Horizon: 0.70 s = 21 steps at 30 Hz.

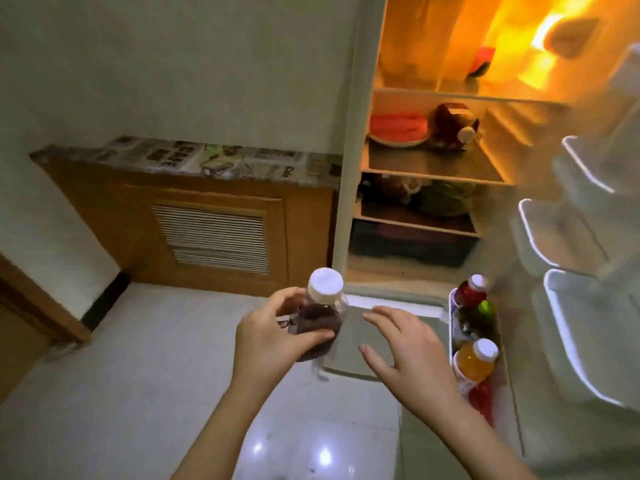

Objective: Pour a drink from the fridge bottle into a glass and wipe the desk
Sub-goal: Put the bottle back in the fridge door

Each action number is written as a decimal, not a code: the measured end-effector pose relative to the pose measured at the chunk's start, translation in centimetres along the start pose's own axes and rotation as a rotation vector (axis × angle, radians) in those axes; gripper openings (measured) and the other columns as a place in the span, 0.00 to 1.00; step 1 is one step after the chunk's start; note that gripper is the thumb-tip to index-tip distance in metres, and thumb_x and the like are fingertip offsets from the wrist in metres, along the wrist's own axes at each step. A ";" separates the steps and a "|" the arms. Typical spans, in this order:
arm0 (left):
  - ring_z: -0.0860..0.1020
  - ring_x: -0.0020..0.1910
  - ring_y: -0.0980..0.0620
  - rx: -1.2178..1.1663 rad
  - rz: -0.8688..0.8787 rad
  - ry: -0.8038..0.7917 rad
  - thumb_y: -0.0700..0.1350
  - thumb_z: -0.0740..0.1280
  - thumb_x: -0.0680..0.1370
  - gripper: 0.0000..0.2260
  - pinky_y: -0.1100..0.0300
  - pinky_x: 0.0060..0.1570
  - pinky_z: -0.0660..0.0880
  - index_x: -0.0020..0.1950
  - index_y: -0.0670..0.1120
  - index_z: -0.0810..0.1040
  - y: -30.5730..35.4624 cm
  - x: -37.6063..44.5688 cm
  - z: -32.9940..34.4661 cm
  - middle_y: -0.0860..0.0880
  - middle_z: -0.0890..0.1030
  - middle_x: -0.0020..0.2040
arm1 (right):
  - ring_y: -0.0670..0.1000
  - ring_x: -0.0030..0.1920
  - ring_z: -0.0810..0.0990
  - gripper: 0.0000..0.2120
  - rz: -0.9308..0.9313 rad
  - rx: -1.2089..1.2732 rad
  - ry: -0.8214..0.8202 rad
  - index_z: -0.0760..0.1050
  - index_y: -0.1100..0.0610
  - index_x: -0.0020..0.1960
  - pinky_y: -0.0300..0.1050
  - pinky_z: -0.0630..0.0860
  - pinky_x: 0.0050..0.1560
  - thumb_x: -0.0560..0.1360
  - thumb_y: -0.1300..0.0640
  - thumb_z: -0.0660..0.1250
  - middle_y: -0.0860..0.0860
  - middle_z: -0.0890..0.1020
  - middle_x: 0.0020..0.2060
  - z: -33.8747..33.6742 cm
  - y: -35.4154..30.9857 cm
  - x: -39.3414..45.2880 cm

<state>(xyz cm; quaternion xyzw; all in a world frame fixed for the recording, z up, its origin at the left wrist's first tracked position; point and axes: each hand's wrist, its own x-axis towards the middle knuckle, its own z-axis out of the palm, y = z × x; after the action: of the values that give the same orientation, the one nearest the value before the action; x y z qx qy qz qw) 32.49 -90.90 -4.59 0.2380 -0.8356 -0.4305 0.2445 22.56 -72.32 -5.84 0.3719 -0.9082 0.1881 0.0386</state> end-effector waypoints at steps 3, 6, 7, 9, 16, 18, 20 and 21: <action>0.79 0.51 0.56 -0.062 0.084 -0.134 0.53 0.81 0.58 0.28 0.60 0.51 0.79 0.56 0.56 0.77 -0.4 4.8 0.9 0.59 0.81 0.50 | 0.48 0.62 0.72 0.20 0.136 -0.056 0.052 0.72 0.48 0.62 0.47 0.69 0.61 0.72 0.42 0.60 0.45 0.75 0.61 0.2 0.1 1.3; 0.79 0.51 0.56 -0.119 0.199 -0.277 0.50 0.81 0.60 0.27 0.65 0.49 0.77 0.55 0.58 0.75 -0.1 9.2 1.8 0.62 0.79 0.49 | 0.48 0.62 0.72 0.21 0.293 -0.106 0.128 0.73 0.49 0.62 0.46 0.69 0.60 0.72 0.42 0.59 0.46 0.76 0.60 0.3 -0.4 2.4; 0.79 0.51 0.57 -0.137 0.239 -0.328 0.50 0.81 0.61 0.26 0.66 0.49 0.77 0.55 0.59 0.75 0.1 10.5 1.9 0.63 0.79 0.49 | 0.48 0.62 0.72 0.21 0.354 -0.112 0.150 0.73 0.49 0.62 0.46 0.69 0.60 0.72 0.41 0.59 0.46 0.76 0.60 0.3 -0.9 2.7; 0.78 0.51 0.58 -0.181 0.313 -0.432 0.50 0.80 0.61 0.26 0.64 0.50 0.78 0.55 0.58 0.75 0.8 12.7 2.0 0.64 0.79 0.49 | 0.48 0.61 0.72 0.21 0.480 -0.131 0.186 0.73 0.48 0.61 0.47 0.69 0.60 0.72 0.41 0.59 0.45 0.76 0.60 0.2 -2.0 2.9; 0.80 0.49 0.61 -0.382 0.506 -0.718 0.47 0.82 0.58 0.26 0.66 0.50 0.77 0.54 0.52 0.81 5.7 15.8 5.7 0.58 0.83 0.49 | 0.48 0.58 0.74 0.21 0.810 -0.243 0.318 0.75 0.47 0.59 0.47 0.73 0.54 0.71 0.40 0.57 0.44 0.77 0.58 -1.2 -3.8 0.0; 0.80 0.49 0.60 -0.429 0.556 -0.797 0.47 0.82 0.58 0.26 0.66 0.49 0.77 0.54 0.54 0.80 7.5 15.3 7.3 0.58 0.83 0.49 | 0.48 0.56 0.75 0.19 0.871 -0.293 0.360 0.75 0.47 0.57 0.44 0.72 0.51 0.70 0.42 0.59 0.43 0.78 0.56 -2.1 -3.9 -1.1; 0.80 0.49 0.61 -0.479 0.598 -0.865 0.46 0.82 0.58 0.26 0.66 0.48 0.77 0.53 0.55 0.80 9.3 14.7 9.1 0.59 0.83 0.48 | 0.48 0.55 0.74 0.17 0.921 -0.327 0.406 0.76 0.47 0.55 0.42 0.69 0.51 0.70 0.43 0.60 0.44 0.78 0.54 -3.0 -3.7 -2.2; 0.80 0.48 0.62 -0.501 0.616 -0.895 0.46 0.82 0.58 0.26 0.66 0.47 0.77 0.53 0.54 0.80 10.1 14.3 9.9 0.59 0.83 0.47 | 0.48 0.54 0.75 0.17 0.940 -0.337 0.430 0.76 0.47 0.55 0.42 0.69 0.51 0.70 0.43 0.59 0.45 0.79 0.53 -3.5 -3.5 -2.7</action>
<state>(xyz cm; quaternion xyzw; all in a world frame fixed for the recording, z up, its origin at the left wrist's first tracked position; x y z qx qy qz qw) 13.54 -88.40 1.72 -0.2845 -0.7611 -0.5821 0.0308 26.67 -71.57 -2.10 -0.1325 -0.9659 0.1089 0.1941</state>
